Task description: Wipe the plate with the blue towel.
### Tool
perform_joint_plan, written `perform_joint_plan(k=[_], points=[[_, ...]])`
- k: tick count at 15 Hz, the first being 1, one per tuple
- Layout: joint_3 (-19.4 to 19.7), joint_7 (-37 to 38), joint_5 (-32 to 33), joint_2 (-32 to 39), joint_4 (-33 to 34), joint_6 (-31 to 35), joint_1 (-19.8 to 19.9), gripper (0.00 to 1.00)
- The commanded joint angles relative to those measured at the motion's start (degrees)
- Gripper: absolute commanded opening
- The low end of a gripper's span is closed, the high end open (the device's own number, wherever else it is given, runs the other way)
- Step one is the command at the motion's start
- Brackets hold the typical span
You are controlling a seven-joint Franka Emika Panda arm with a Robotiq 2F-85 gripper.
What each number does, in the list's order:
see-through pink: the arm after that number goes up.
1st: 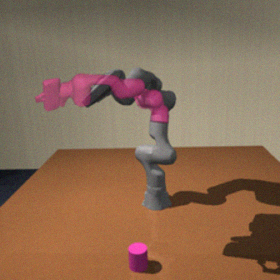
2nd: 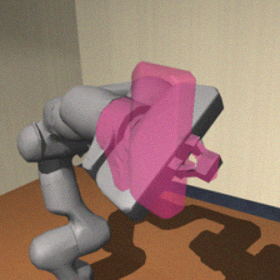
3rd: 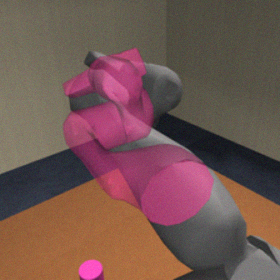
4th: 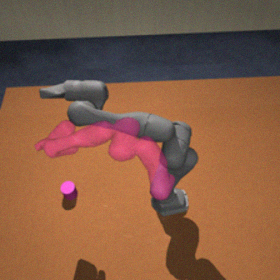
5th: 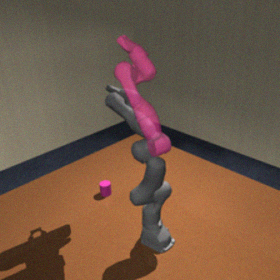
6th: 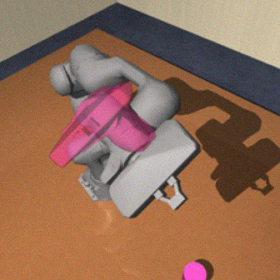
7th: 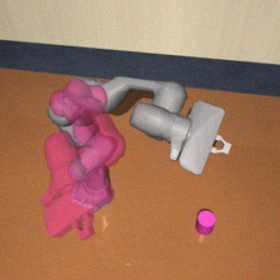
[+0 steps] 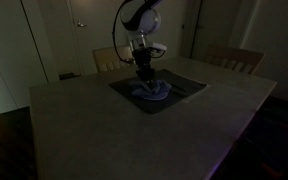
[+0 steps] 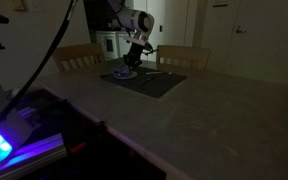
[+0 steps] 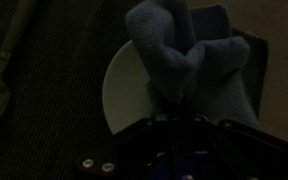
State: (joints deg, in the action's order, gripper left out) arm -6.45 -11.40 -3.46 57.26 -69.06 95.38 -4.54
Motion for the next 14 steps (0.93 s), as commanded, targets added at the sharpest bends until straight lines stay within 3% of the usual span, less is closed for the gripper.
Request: perform_joint_plan(k=[1,5,9,14], points=[[-0.7,-0.8,-1.6,-0.1,-0.4,-4.4,1.7,0.01],[0.4,1.1,-1.7,-0.5,-0.6,-8.2,2.5,0.01],[3.3,6.3,0.6,-1.6,-1.9,-2.3,1.6,0.01],[3.3,6.4,1.7,-1.0,-1.2,2.9,1.1,0.01]])
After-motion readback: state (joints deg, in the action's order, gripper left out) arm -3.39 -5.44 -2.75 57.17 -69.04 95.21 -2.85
